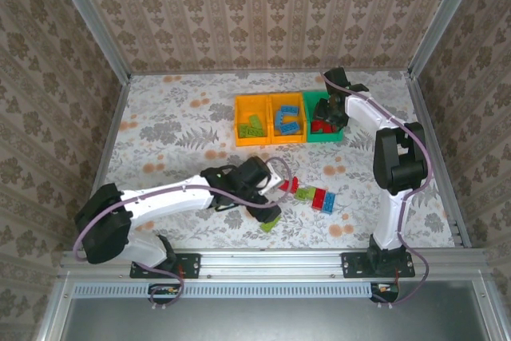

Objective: Sort the legos into containers by color

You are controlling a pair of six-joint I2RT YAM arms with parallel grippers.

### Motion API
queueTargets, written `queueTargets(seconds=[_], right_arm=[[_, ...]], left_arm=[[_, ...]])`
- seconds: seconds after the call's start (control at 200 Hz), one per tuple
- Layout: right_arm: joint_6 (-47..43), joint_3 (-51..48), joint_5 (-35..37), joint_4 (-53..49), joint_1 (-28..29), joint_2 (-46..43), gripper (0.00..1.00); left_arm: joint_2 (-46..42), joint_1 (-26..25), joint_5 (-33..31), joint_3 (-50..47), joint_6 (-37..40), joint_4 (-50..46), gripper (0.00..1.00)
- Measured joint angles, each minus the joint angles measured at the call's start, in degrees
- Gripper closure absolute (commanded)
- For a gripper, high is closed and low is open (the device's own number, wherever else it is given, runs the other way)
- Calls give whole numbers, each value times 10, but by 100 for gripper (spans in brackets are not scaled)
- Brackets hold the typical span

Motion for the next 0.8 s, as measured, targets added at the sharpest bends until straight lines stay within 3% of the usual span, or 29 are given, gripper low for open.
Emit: queueTargets(seconds=[0.2,0.8], right_arm=[[1,-1,-1,2,2,-1,29],[2,-44,-11,8,1,-87,24]], left_arm=[[69,-52,-21,2,-1,-25,13],[133,-75,-19,35,-6,-54,24]])
